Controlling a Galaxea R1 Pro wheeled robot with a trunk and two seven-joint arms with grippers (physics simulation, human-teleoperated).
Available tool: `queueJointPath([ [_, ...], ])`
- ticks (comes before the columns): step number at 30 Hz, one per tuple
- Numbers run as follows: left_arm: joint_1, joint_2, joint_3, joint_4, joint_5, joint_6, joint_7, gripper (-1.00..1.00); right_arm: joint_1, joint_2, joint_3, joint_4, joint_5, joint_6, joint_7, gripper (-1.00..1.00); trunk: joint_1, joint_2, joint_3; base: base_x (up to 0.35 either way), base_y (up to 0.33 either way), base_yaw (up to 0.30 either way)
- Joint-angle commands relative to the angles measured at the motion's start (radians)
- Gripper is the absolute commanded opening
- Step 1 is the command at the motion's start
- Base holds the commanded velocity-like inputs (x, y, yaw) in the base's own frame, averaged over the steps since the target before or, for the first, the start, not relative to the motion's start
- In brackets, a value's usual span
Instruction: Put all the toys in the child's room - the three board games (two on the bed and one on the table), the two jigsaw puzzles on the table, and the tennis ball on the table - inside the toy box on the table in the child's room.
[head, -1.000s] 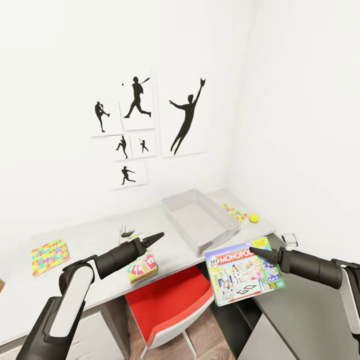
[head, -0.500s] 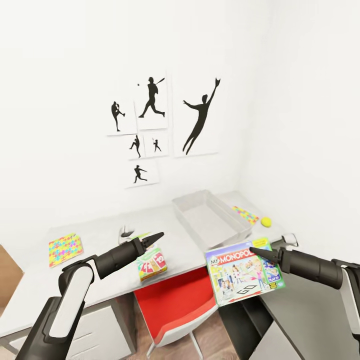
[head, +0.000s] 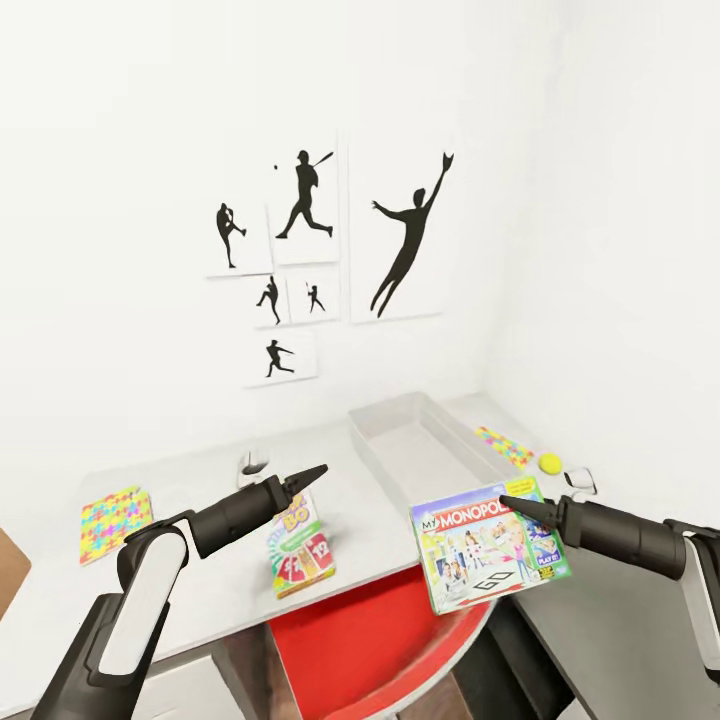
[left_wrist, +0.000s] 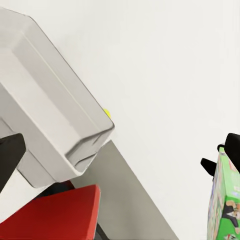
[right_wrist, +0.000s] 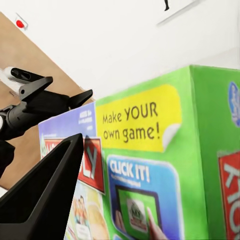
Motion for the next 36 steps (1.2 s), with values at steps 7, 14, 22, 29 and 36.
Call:
queueJointPath([
  [7, -0.001, 0.0, -0.003, 0.0, 0.0, 0.003, -0.001, 1.0, -0.001, 0.0, 0.0, 0.0, -0.002, 0.007, 0.001, -1.0, 0.001, -0.002, -0.002, 0.327, 0.0, 0.002],
  [14, -0.001, 0.0, -0.006, 0.0, 0.0, 0.002, 0.0, 1.0, -0.001, 0.001, 0.001, 0.0, -0.002, 0.007, 0.001, -1.0, 0.001, -0.002, -0.002, 0.214, 0.0, 0.001],
  [22, -0.001, 0.0, -0.006, 0.0, 0.0, 0.002, 0.0, 1.0, -0.001, 0.002, 0.0, 0.0, -0.002, 0.007, 0.001, -1.0, 0.001, -0.002, -0.002, 0.044, 0.0, 0.0],
  [29, -0.001, 0.0, -0.006, 0.0, 0.0, 0.002, 0.001, 1.0, -0.001, 0.004, 0.0, 0.0, -0.002, 0.007, 0.001, -1.0, 0.001, -0.002, -0.002, 0.009, 0.0, 0.0],
  [36, -0.001, 0.0, -0.006, 0.0, -0.001, 0.002, 0.002, 1.0, -0.001, 0.003, 0.0, 0.0, -0.002, 0.007, 0.001, -1.0, 0.001, -0.002, -0.002, 0.006, -0.077, 0.0],
])
